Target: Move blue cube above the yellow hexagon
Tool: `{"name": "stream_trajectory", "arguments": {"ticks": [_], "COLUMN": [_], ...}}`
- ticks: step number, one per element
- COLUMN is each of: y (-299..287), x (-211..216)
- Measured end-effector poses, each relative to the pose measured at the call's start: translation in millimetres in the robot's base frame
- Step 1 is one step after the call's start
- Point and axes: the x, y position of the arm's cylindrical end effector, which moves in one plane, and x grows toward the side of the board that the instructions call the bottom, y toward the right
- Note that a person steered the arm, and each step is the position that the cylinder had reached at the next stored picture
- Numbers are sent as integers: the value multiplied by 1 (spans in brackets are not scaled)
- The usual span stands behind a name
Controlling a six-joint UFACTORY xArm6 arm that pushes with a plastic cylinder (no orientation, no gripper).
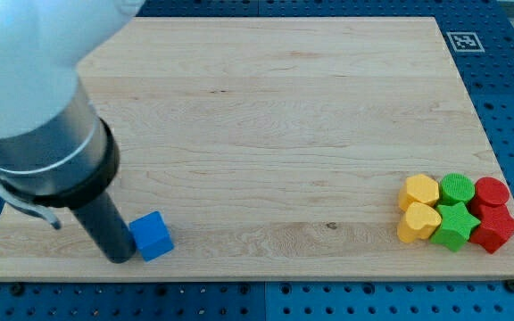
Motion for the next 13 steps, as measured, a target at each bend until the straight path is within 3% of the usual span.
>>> {"name": "stream_trajectory", "arguments": {"ticks": [2,6,10,12,13], "y": [36,88,108,98,121], "x": [-26,-6,-90,-50,-54]}}
